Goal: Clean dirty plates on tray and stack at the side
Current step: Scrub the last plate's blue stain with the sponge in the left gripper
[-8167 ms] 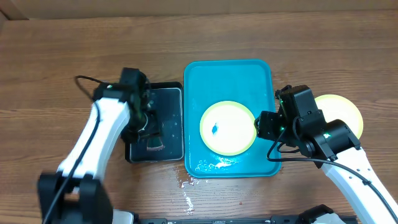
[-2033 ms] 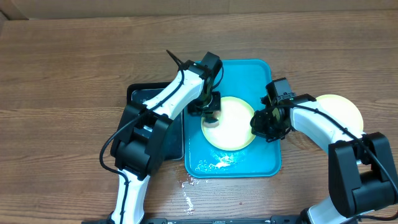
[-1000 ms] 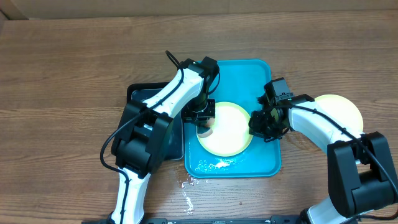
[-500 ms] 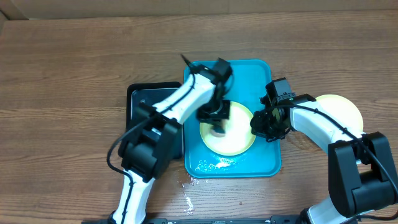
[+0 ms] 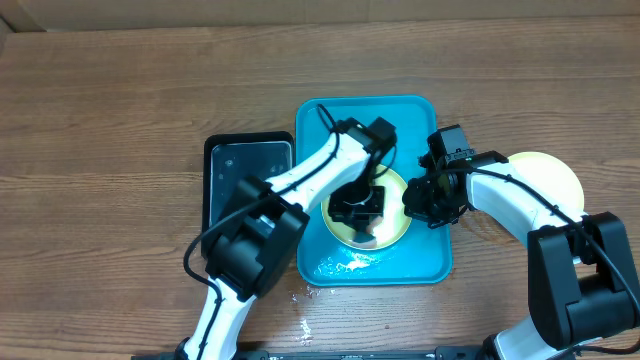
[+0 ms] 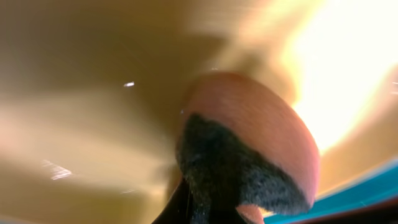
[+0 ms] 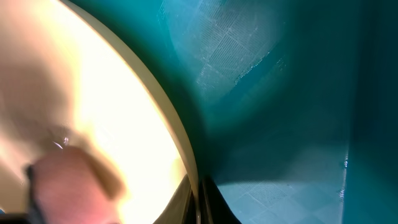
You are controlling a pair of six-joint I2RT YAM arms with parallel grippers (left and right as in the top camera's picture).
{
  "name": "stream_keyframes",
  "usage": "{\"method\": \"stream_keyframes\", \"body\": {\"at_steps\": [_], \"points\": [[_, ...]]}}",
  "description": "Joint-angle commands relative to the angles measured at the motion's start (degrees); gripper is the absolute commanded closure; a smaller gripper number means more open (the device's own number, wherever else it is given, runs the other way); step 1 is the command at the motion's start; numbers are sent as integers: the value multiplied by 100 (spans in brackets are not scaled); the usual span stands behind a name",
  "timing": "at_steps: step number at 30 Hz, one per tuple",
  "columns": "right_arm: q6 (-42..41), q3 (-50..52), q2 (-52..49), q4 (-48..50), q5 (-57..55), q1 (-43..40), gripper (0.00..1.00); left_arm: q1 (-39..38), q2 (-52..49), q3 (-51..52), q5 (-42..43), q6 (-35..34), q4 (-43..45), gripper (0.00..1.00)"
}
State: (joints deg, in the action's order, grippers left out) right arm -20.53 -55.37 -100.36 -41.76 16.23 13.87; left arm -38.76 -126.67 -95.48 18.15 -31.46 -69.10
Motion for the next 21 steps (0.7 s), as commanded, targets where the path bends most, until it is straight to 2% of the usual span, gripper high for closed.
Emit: {"method": "stream_keyframes", "body": {"at_steps": [1,5,7,13,21], "points": [[2,31,-55,-9,-199,-33,96,219,-70,59,-1012,-365,-304,96],[2,31,-55,-9,-199,-33,96,308,-70,59,-2411,-809,-695,95],[2,31,-55,-9,-199,-33,96,330,-59,59,-2787,-885,-772,96],[2,31,-55,-11,-199,-33,96,350,424,59,-2859,-984,-848,96],[2,31,-55,-39,-199,-33,96,573,2428,59,-2826,-828,-944,96]]}}
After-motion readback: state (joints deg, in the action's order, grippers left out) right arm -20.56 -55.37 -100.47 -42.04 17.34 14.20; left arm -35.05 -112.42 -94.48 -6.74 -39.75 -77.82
